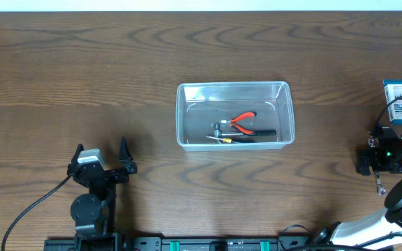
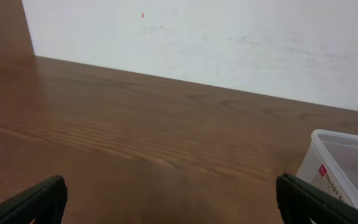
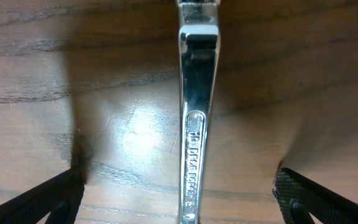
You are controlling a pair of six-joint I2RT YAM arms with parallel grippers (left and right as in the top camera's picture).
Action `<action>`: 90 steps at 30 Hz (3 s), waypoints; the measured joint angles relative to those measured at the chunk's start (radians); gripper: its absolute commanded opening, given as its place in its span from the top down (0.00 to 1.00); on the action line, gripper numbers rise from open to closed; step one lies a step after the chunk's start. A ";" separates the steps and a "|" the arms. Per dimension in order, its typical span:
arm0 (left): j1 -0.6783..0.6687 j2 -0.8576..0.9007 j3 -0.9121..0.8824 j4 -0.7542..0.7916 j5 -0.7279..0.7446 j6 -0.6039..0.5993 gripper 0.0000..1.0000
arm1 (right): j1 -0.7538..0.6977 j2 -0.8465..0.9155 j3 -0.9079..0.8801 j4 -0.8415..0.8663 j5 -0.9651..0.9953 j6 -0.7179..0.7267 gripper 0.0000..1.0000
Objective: Pack container
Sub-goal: 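Lower the open right gripper over the wrench's middle, then close the right gripper on the wrench and lift it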
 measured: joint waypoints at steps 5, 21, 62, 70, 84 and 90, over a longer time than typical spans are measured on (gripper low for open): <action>0.000 0.000 0.000 0.000 0.000 0.000 0.02 | 0.000 0.000 0.000 0.000 -0.002 0.000 0.01; 0.000 0.000 0.000 0.000 0.000 0.000 0.02 | -0.004 0.000 -0.002 0.001 -0.012 0.000 0.10; 0.000 0.000 0.000 0.000 0.000 0.000 0.02 | -0.004 -0.002 -0.004 0.051 -0.018 0.026 0.79; 0.000 0.000 0.000 0.000 0.000 0.000 0.02 | -0.004 -0.002 -0.004 0.072 -0.018 0.027 0.91; 0.000 0.000 0.000 0.000 0.000 0.000 0.02 | 0.000 0.000 0.006 0.088 -0.015 0.035 0.99; 0.000 0.000 0.000 0.000 0.000 0.000 0.02 | 0.053 0.010 0.140 -0.003 -0.037 0.058 0.99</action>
